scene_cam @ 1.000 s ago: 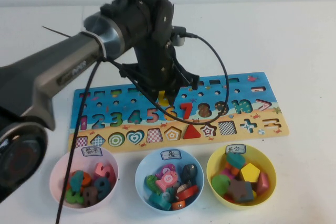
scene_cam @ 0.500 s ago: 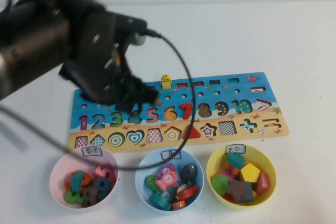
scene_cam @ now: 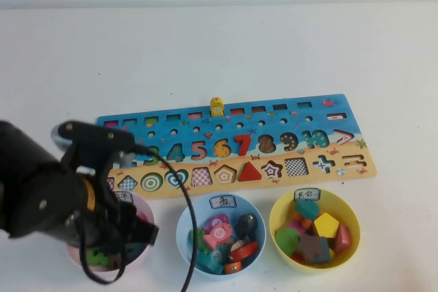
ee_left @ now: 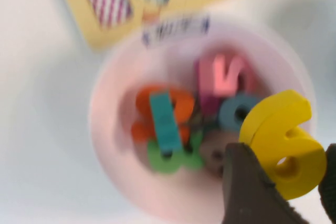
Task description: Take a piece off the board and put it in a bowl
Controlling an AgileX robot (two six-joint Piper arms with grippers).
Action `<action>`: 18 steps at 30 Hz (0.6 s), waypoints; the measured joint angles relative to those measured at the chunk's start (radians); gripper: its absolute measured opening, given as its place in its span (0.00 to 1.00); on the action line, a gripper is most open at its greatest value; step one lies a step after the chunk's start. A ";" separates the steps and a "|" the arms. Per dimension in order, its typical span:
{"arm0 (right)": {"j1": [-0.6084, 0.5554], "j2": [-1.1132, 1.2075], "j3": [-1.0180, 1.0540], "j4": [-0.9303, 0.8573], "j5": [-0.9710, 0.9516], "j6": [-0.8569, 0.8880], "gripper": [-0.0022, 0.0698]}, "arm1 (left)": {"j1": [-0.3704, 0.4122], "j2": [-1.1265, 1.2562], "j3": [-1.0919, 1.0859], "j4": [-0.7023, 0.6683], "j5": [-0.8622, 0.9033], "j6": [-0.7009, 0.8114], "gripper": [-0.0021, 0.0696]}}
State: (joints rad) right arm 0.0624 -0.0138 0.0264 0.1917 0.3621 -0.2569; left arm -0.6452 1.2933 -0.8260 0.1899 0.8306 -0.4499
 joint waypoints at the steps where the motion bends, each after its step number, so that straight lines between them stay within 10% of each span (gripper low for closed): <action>1: 0.000 0.000 0.000 0.000 0.000 0.000 0.01 | 0.000 0.000 0.019 0.000 -0.006 -0.007 0.37; 18: 0.000 0.000 0.000 0.000 0.000 0.000 0.01 | 0.105 0.048 0.080 -0.007 -0.093 -0.090 0.37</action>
State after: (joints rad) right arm 0.0624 -0.0138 0.0264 0.1917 0.3621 -0.2569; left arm -0.5401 1.3416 -0.7455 0.1834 0.7373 -0.5399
